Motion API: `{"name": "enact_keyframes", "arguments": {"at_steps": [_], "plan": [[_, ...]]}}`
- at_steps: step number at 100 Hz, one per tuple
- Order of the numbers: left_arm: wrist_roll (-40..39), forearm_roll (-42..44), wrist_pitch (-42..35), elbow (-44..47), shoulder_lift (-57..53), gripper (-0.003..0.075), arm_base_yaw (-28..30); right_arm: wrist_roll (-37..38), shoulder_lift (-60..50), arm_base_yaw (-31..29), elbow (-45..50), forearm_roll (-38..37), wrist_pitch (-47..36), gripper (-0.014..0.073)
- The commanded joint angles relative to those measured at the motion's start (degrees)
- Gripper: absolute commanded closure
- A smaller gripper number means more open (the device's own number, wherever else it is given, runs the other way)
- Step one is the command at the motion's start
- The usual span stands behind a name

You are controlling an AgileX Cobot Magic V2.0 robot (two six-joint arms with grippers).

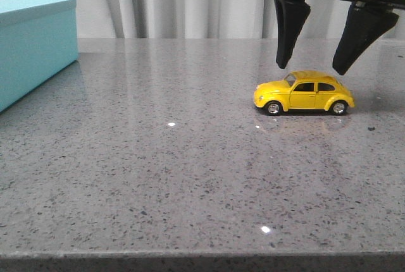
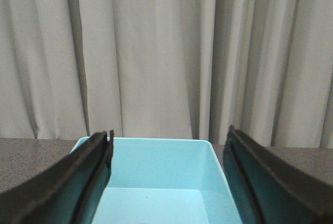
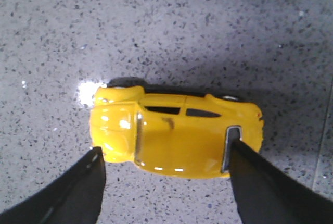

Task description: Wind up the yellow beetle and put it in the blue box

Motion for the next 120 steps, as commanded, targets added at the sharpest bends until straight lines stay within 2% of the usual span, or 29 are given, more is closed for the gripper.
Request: {"name": "enact_keyframes", "arguments": {"at_steps": [1, 120], "plan": [[-0.2, 0.0, -4.51, -2.17, 0.72, 0.028, 0.05, 0.44, -2.45, 0.01, -1.82, -1.14, -0.84, 0.0084], [-0.2, 0.0, -4.51, -2.17, 0.72, 0.028, 0.05, 2.66, 1.48, 0.01, -1.82, -2.37, -1.73, 0.0084]]}}
